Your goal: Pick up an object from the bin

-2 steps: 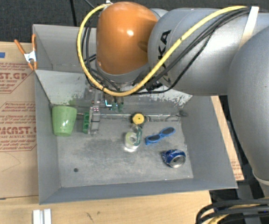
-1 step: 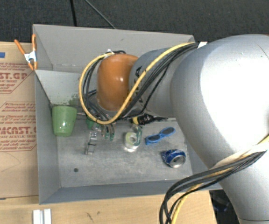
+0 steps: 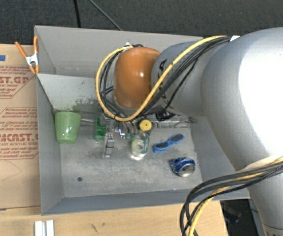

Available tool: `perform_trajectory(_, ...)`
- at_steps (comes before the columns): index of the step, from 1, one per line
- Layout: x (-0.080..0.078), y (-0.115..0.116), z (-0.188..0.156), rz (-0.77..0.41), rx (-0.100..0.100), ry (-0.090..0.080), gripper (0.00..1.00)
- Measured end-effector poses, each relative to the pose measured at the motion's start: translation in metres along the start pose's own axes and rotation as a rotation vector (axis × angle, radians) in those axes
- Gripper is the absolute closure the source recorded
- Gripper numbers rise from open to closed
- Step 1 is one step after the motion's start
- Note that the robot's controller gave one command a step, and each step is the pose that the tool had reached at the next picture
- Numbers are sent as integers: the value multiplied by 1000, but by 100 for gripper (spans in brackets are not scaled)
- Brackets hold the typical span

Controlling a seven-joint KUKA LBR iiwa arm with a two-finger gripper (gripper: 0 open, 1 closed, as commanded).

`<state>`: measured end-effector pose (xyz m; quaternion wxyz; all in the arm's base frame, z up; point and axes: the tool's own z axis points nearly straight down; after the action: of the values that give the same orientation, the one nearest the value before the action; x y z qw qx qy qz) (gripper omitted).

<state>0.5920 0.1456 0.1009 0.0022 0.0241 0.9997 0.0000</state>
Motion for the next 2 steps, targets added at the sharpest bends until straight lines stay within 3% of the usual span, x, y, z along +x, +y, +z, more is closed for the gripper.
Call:
perform_trajectory(1, 2, -9, -25, 27, -2, 0, 0)
perform_trajectory(2, -3, 14, 30, 50, -3, -6, 0)
